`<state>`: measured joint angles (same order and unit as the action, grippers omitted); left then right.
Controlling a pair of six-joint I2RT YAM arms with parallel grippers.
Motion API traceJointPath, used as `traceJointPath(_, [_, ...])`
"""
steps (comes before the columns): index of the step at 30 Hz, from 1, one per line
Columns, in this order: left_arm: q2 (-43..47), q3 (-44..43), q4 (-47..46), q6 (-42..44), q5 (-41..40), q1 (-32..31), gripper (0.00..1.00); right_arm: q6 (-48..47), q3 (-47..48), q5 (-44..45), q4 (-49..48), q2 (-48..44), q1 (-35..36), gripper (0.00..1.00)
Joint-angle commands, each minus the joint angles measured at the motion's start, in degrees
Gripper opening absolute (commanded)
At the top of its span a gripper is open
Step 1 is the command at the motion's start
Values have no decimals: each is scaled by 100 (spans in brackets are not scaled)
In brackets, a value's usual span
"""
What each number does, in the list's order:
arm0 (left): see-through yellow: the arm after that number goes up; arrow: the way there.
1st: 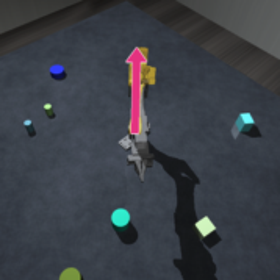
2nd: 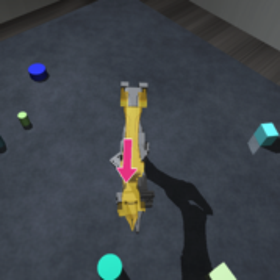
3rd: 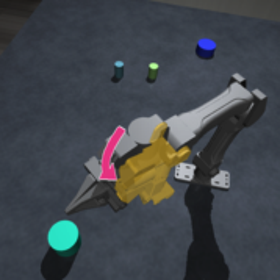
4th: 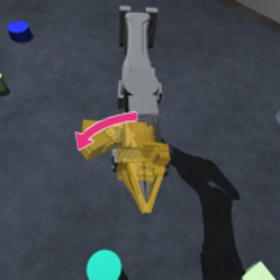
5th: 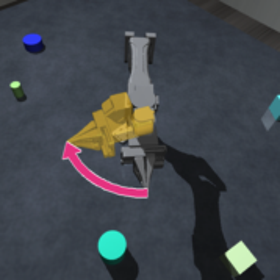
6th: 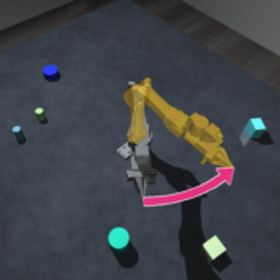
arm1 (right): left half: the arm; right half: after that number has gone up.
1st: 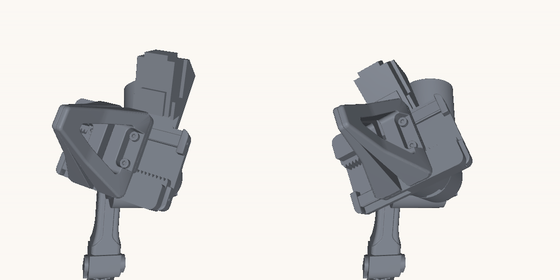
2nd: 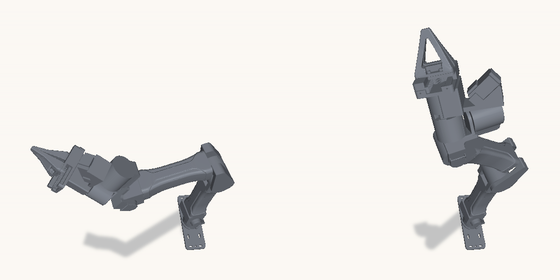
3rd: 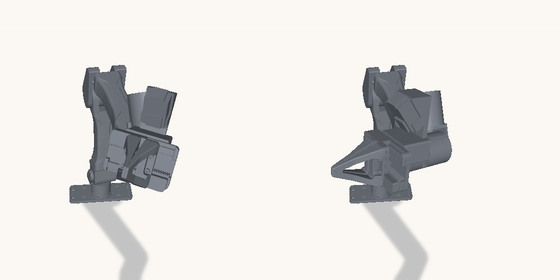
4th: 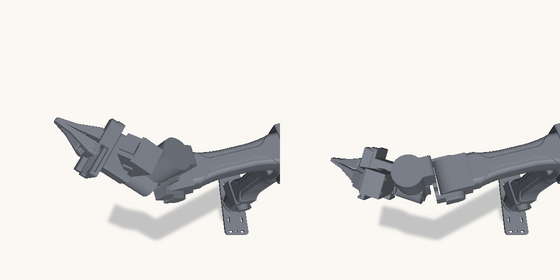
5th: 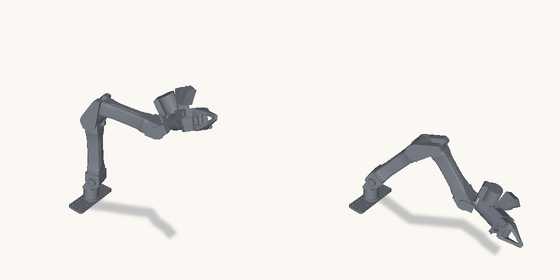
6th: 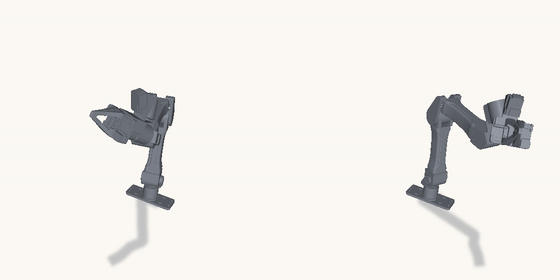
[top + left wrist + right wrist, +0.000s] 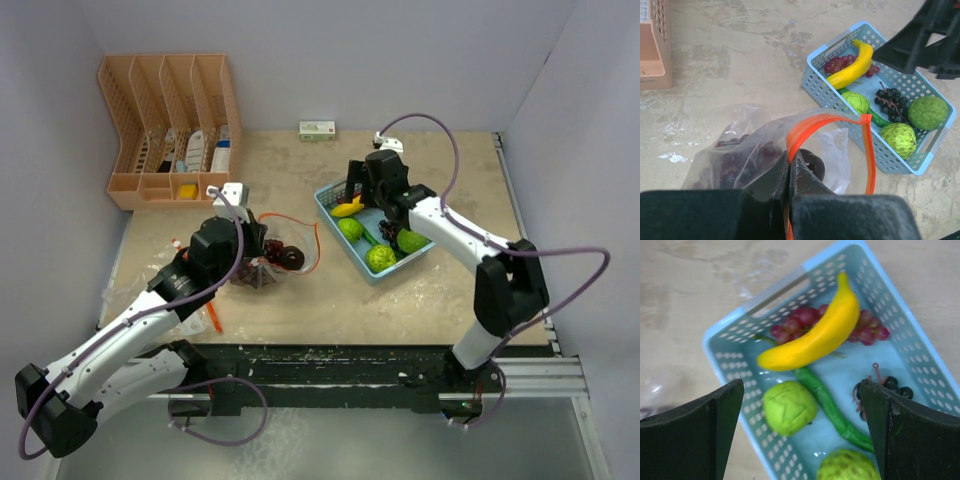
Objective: Place the food in the zip-top bag and seal the zipper
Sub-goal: Place the fake fruit in the zipper food storage bag, then pick up the fake fruit from the bin.
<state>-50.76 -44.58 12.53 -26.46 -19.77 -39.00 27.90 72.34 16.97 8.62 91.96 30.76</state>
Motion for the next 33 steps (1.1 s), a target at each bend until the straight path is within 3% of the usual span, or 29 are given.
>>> traceJointPath(1, [148,-60,-140,-25,32,31,0,165,562,-19,-57,515,-365,100])
traceJointPath(10, [175,13,-209,62,110,33,0,286,1285,-129,-52,1811,-542,100])
traceJointPath(19, [131,170,-250,66,140,33,0,368,1289,-43,-54,2070,-609,90])
traceJointPath(29, [133,230,-244,18,134,33,0,282,1003,-258,-278,1785,-609,37])
traceJointPath(33, [147,232,-204,18,99,33,0,202,845,-452,-457,1441,-608,23])
